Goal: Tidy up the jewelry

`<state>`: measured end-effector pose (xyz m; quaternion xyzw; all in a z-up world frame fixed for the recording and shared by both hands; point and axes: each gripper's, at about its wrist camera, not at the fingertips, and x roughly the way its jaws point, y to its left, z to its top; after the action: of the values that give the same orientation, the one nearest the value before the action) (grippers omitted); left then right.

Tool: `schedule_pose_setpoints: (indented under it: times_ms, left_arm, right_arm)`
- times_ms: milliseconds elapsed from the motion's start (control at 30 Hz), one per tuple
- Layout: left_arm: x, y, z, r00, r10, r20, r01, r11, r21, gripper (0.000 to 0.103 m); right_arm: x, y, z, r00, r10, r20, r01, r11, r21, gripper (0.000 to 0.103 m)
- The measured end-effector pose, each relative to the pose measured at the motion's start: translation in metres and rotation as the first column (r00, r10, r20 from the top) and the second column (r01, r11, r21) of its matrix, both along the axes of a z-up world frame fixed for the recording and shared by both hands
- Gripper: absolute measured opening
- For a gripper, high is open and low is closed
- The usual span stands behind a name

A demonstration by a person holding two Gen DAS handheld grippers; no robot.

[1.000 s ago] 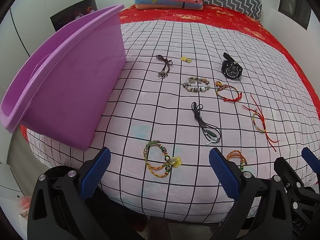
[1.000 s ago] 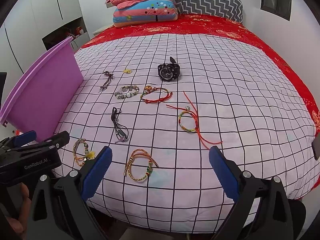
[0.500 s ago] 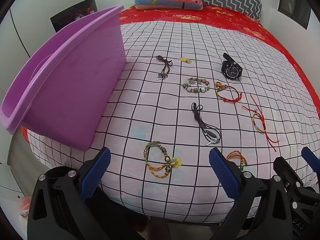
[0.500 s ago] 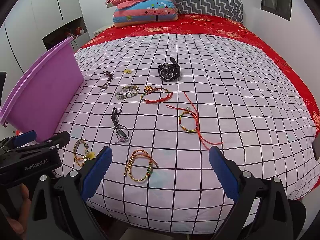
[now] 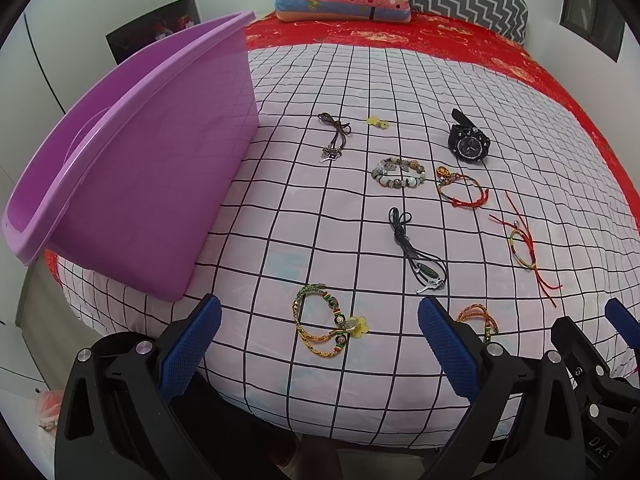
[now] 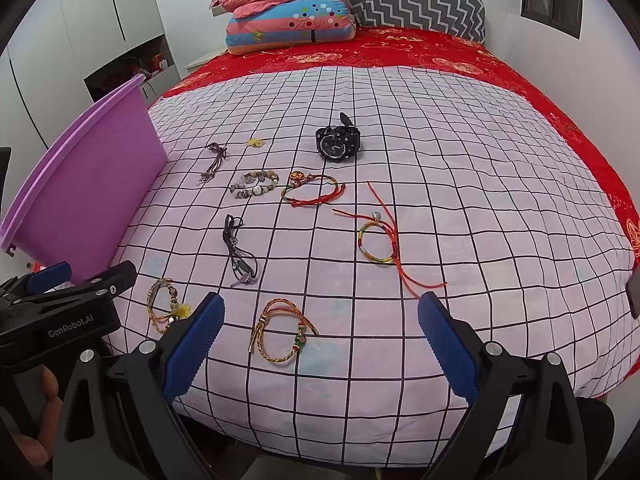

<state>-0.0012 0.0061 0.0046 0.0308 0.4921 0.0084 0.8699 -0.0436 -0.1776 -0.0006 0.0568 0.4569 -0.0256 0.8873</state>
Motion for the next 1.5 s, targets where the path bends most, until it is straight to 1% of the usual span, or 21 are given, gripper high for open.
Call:
schedule_pose_setpoints:
  times_ms: [333,667,1267,1367,1500]
  left_arm:
    - [-0.001,0.000,0.002,1.000,-0.009,0.003,0.009,0.999,-0.033,0.097]
    - [0.000,0.000,0.001,1.000,-0.012,-0.003,0.012,0.999,-0.033,0.097]
    - [-0.001,0.000,-0.001,1.000,-0.008,-0.005,0.008,1.000,-0.024,0.097]
    - [-0.001,0.004,-0.002,1.000,0.001,0.003,-0.001,0.999,-0.032,0.097]
    - [-0.001,0.014,-0.006,1.000,0.019,0.014,-0.019,0.999,-0.029,0.097]
  right_arm:
    - [-0.002,0.000,0.000,1.000,0.000,0.003,0.000,1.000,0.010,0.093]
    - [-0.002,-0.002,-0.002,1.000,-0.004,0.000,0.004,1.000,0.026,0.093]
    - [-0.002,-0.002,-0.002,1.000,-0.004,0.003,0.004,1.000,0.020,0.093]
    - [-0.003,-0.002,-0.003,1.000,-0.005,0.010,0.005,1.000,0.017,0.093]
    - [-0.003,-0.004,-0.008,1.000,0.006,0.006,-0.007,0.999,0.040,0.093]
